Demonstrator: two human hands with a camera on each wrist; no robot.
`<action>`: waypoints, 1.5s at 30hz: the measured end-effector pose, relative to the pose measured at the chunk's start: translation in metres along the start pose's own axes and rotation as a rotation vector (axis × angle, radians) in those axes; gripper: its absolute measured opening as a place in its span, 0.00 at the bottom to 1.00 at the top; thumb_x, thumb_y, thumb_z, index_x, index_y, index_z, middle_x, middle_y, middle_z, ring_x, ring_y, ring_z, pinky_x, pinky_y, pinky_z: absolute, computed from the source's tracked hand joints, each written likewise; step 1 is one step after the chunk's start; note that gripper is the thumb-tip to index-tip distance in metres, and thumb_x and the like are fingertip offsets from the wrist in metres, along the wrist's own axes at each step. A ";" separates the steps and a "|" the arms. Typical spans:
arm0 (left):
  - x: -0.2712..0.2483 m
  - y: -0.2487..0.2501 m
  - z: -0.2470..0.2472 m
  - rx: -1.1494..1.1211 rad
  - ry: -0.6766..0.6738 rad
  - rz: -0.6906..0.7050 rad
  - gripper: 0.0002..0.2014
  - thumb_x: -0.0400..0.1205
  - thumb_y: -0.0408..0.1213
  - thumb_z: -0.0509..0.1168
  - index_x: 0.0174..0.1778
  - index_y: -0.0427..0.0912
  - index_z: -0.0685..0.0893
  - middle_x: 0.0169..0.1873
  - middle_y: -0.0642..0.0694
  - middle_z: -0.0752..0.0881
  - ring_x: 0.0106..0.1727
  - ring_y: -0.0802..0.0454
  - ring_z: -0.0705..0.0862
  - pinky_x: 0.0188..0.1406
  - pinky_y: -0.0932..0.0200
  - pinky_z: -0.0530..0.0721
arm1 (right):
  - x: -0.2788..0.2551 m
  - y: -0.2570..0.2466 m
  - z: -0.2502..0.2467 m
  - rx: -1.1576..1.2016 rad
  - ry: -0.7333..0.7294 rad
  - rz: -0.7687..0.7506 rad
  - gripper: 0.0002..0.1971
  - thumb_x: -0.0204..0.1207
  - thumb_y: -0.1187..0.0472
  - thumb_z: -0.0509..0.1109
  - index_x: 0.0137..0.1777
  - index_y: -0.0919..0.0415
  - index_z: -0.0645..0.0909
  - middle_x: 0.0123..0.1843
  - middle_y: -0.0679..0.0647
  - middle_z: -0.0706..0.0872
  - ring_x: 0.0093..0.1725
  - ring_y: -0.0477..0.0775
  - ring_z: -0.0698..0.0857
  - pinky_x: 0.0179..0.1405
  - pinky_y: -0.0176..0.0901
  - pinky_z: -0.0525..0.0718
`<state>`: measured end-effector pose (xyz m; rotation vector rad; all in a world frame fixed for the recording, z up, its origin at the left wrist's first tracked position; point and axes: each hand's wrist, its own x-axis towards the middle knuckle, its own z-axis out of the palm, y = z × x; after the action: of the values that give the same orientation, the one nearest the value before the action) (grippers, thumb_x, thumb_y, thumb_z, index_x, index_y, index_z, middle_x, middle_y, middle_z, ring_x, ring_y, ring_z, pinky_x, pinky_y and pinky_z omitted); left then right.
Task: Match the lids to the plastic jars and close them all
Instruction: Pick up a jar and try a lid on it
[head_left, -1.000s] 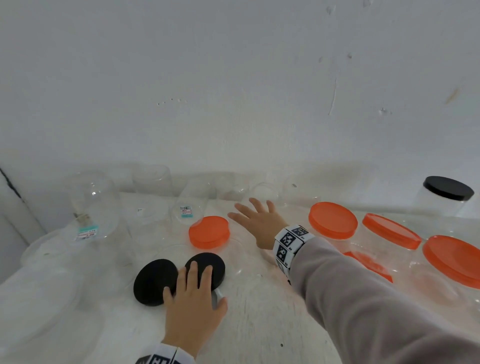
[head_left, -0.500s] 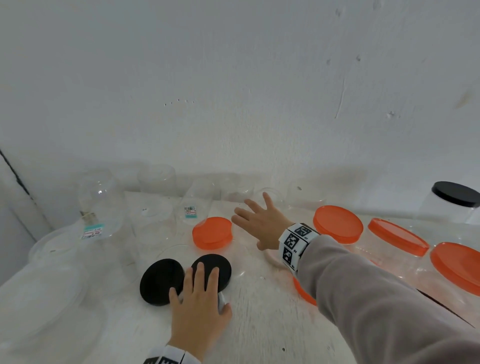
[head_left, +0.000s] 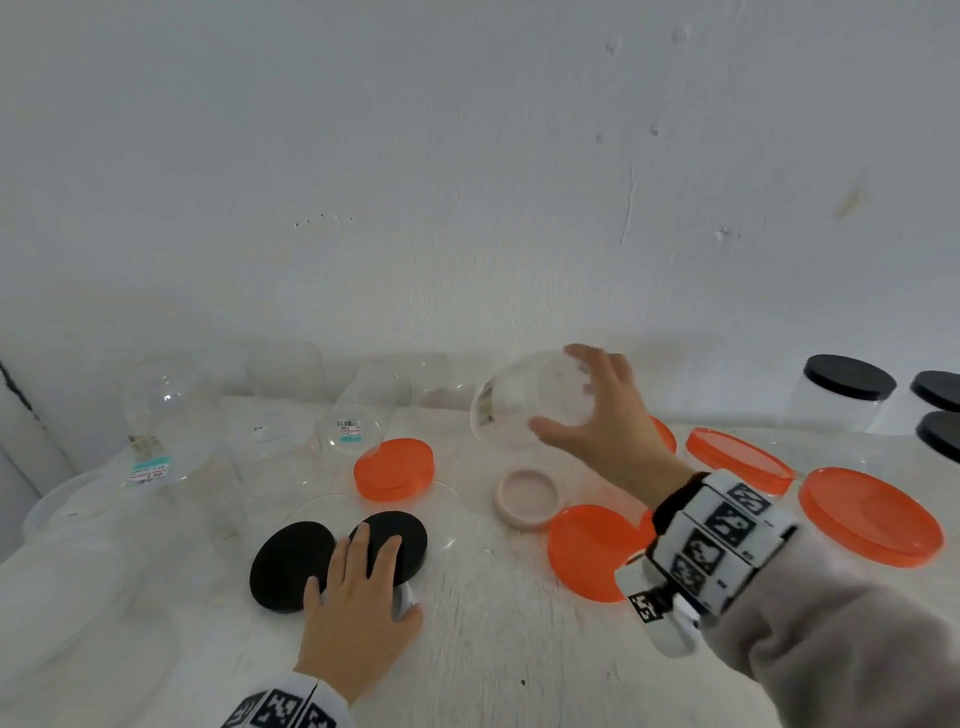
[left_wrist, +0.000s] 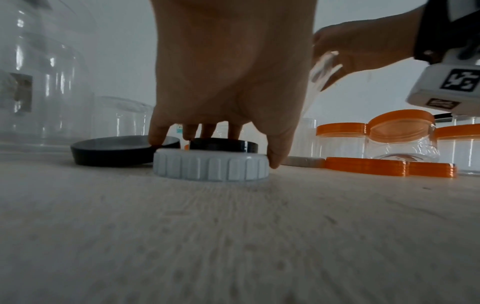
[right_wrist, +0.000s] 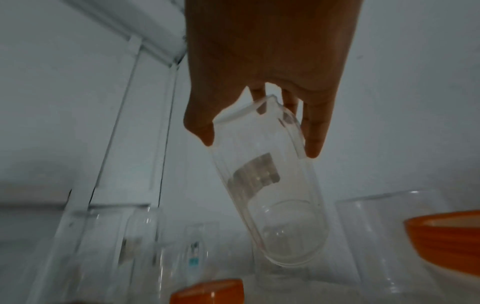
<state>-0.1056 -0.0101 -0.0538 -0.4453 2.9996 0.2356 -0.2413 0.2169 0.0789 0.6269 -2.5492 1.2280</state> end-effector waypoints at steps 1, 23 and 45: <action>0.000 0.001 -0.002 0.000 -0.006 -0.008 0.38 0.80 0.64 0.55 0.83 0.57 0.47 0.84 0.50 0.42 0.85 0.45 0.43 0.80 0.39 0.54 | -0.005 0.004 -0.010 0.080 0.049 0.067 0.39 0.65 0.47 0.80 0.74 0.49 0.66 0.65 0.46 0.68 0.60 0.48 0.76 0.51 0.36 0.77; 0.104 0.129 -0.024 -0.067 -0.248 0.339 0.41 0.80 0.51 0.64 0.84 0.47 0.49 0.83 0.43 0.51 0.82 0.41 0.55 0.78 0.42 0.64 | -0.126 0.059 -0.101 1.473 -0.223 0.519 0.29 0.68 0.46 0.76 0.69 0.55 0.82 0.73 0.70 0.78 0.67 0.71 0.82 0.51 0.58 0.87; 0.081 0.077 -0.065 -0.605 -0.018 0.108 0.43 0.71 0.57 0.75 0.78 0.47 0.64 0.71 0.42 0.73 0.69 0.47 0.74 0.59 0.60 0.73 | -0.136 0.047 -0.065 1.436 -0.415 0.753 0.33 0.66 0.44 0.81 0.69 0.60 0.83 0.65 0.67 0.84 0.61 0.67 0.84 0.61 0.65 0.83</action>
<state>-0.2109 0.0295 0.0109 -0.3157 2.8838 1.1588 -0.1422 0.3308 0.0336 0.0288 -1.7035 3.4760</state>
